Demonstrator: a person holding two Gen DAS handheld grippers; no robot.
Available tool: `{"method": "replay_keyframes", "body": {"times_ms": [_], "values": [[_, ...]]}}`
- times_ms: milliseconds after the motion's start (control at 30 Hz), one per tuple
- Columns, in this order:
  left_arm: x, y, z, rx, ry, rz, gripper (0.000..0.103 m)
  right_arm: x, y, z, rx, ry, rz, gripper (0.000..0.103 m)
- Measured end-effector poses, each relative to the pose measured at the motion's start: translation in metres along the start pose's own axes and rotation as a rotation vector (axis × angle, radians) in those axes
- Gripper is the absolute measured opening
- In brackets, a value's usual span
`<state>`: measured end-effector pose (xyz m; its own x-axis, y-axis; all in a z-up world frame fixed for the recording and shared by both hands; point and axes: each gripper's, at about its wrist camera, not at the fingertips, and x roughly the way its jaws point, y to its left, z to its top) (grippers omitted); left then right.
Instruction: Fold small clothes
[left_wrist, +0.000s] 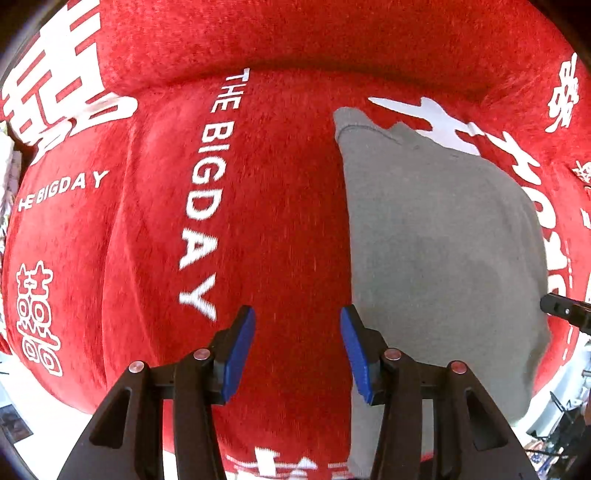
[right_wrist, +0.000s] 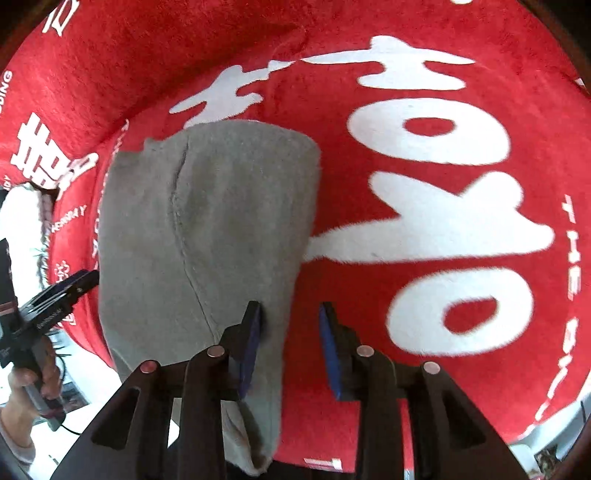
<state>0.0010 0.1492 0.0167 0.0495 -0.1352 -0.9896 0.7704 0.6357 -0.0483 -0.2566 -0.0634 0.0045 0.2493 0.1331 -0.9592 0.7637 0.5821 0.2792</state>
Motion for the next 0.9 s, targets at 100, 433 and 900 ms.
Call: {"method": "replay_keyframes", "body": {"times_ms": [100,433,900], "values": [[-0.013,-0.001,-0.01,0.018,-0.011,-0.009,0.05,-0.012,0.004,-0.011,0.014,-0.014,-0.024,0.017],[-0.012,-0.025,-0.028,0.053,0.013,-0.047,0.05,-0.009,0.063,-0.029,0.013,0.031,0.051,0.023],[-0.004,-0.027,-0.036,0.041,0.026,-0.042,0.05,0.027,0.038,-0.052,0.069,0.063,-0.082,0.02]]}}
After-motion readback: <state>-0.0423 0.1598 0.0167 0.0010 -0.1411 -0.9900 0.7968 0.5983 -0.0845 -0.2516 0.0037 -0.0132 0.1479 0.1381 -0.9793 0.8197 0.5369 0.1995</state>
